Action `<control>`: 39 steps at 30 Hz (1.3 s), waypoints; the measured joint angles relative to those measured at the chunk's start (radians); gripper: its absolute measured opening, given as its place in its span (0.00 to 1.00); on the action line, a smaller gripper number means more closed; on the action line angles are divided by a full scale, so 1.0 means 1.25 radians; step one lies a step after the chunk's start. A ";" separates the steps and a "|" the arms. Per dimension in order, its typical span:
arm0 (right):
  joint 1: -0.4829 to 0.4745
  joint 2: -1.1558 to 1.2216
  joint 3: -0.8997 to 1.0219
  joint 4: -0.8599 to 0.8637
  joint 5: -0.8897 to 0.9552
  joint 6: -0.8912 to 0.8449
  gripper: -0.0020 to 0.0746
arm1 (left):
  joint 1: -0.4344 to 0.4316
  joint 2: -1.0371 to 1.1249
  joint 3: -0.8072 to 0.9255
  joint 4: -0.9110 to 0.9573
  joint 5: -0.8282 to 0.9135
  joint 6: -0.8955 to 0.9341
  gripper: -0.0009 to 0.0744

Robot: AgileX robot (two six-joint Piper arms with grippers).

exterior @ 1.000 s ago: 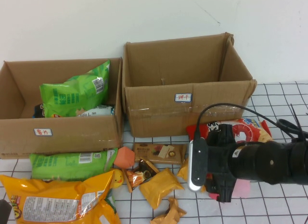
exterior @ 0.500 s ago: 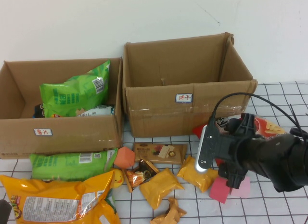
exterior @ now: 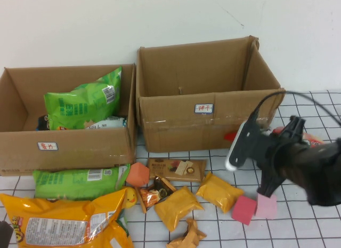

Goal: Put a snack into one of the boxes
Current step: Pick up the potato chip, then place the potato chip in the potato chip box

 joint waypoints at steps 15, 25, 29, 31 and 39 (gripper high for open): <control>0.000 -0.421 0.009 0.121 0.524 0.205 0.27 | 0.000 0.000 0.000 0.001 0.004 0.000 0.01; 0.000 -0.353 -0.109 0.091 0.825 0.129 0.27 | 0.000 0.000 0.000 0.003 0.006 0.000 0.01; 0.000 -0.230 -0.241 0.091 0.835 0.145 0.27 | 0.000 0.000 0.000 0.003 0.006 0.000 0.01; 0.000 -0.164 -0.314 0.091 0.851 0.157 0.27 | 0.000 0.000 0.000 0.003 0.006 0.000 0.01; 0.000 0.116 -0.640 0.084 0.911 0.275 0.27 | 0.000 0.000 0.000 0.003 0.010 0.000 0.01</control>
